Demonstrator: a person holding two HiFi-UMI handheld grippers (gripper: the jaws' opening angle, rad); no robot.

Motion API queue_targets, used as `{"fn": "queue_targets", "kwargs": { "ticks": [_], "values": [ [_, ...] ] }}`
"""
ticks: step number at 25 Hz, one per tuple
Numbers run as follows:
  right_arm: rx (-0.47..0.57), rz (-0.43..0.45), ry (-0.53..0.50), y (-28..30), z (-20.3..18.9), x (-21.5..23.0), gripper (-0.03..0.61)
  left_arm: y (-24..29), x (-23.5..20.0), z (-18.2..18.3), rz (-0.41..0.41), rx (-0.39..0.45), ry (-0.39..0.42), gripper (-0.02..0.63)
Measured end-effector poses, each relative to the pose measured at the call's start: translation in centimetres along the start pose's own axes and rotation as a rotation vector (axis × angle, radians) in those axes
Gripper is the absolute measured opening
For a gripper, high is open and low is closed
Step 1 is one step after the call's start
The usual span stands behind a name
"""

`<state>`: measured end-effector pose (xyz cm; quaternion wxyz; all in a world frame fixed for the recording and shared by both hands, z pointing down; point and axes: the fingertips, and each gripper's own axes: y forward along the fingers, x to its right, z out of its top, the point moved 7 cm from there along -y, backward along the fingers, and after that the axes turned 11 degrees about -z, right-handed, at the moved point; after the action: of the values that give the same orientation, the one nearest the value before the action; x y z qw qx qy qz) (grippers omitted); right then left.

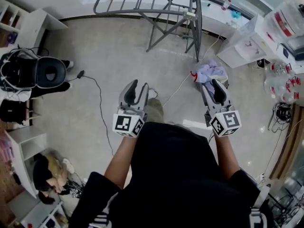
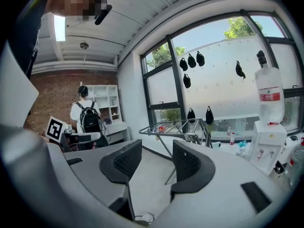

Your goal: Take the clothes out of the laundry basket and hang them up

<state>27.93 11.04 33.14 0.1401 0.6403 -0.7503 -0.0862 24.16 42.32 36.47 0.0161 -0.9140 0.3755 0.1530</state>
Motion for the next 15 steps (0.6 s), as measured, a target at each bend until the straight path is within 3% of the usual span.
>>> {"fn": "queue_targets", "kwargs": {
  "ticks": [8, 15],
  "values": [
    [-0.026, -0.124, 0.052, 7.1, 3.1, 0.7, 0.187, 5.3, -7.2, 3.2, -0.106, -0.029, -0.003, 0.178],
    [-0.085, -0.279, 0.089, 8.3, 2.7, 1.9, 0.193, 8.0, -11.4, 2.5, -0.205, -0.074, -0.041, 0.186]
  ]
}}
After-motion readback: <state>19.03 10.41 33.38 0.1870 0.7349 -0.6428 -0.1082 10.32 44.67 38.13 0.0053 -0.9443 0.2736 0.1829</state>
